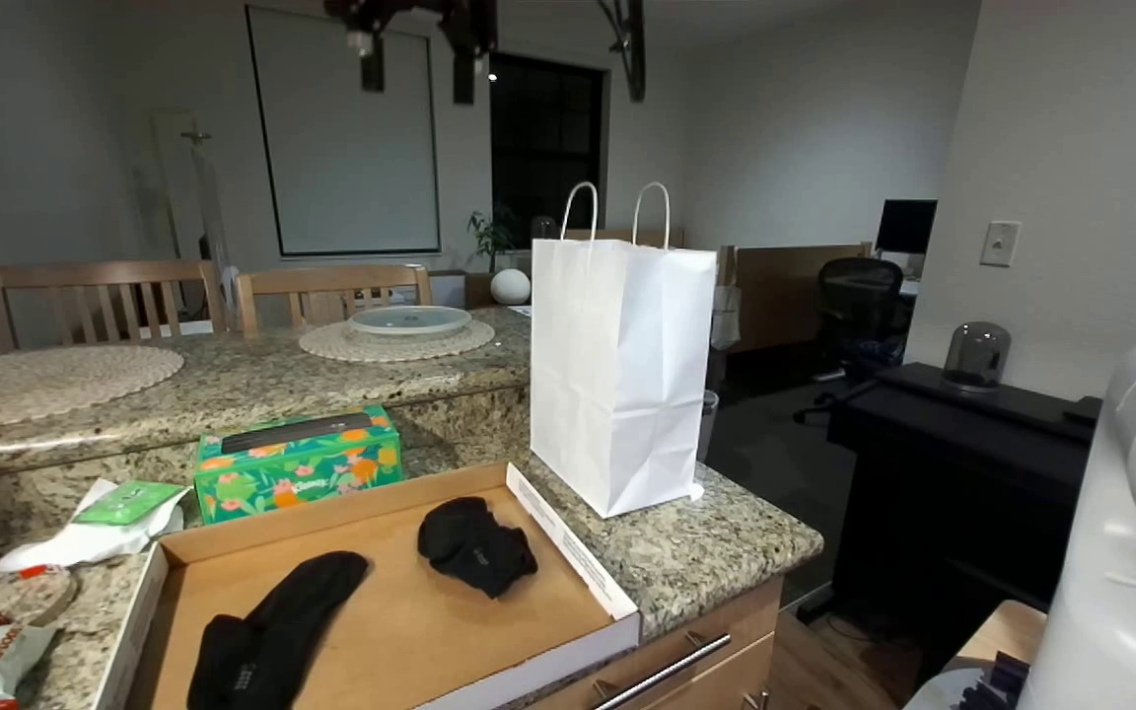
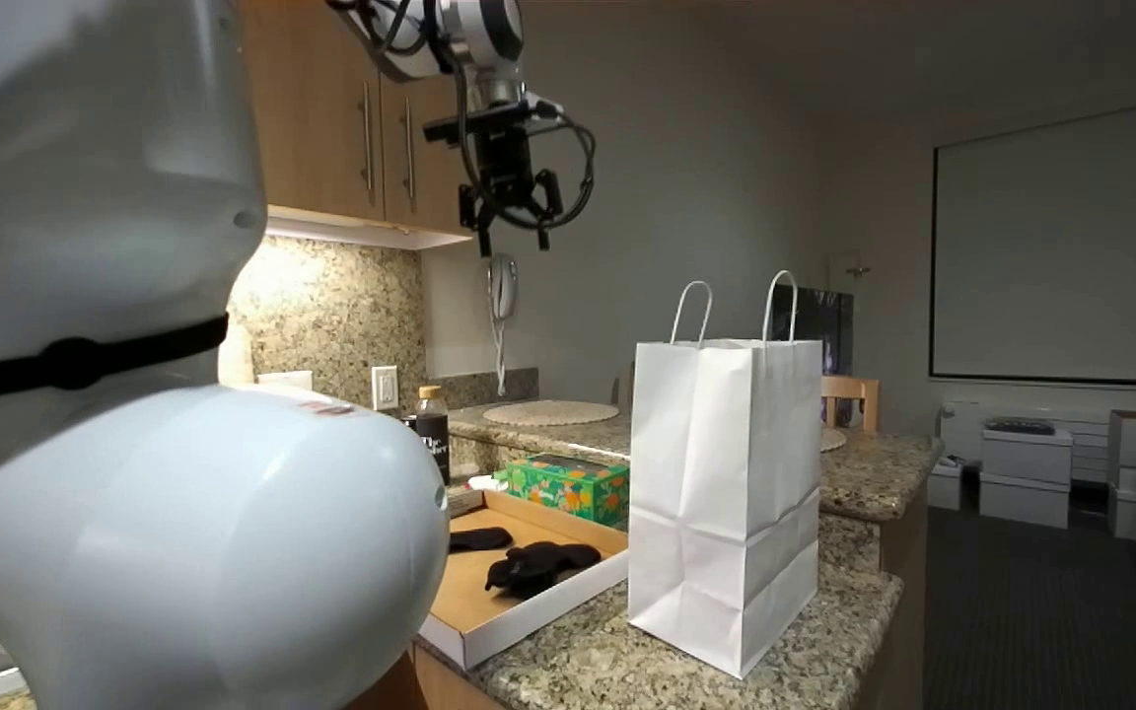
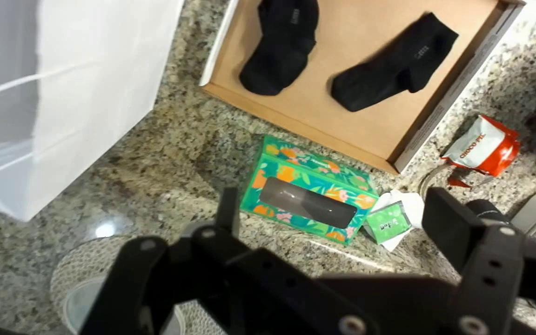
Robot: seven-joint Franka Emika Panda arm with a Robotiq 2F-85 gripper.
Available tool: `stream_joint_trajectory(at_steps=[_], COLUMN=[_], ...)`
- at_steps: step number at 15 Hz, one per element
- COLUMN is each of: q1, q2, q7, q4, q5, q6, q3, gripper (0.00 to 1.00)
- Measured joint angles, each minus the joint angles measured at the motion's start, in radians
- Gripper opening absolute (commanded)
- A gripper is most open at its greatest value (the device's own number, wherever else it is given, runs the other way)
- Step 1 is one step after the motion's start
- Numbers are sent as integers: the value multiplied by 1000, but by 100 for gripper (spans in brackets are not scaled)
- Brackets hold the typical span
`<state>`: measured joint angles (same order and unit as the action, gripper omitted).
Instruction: Put the socks inside the white bag
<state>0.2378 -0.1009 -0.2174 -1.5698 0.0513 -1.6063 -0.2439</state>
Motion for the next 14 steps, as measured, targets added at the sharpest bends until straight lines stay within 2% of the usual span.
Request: stream_joint_trajectory(at_steps=[2,6,10,14], q1=[11,3,-3,-3], q2=[14,20,34,112], q7=[-109,-268,-335,-340], q4=[-109,-349,-573,-693], q5=[-15,-68,-131,-194], q6=[-89,-209,-391,-603], q3=[-22,-14,2,9], gripper=[100,100,100,100])
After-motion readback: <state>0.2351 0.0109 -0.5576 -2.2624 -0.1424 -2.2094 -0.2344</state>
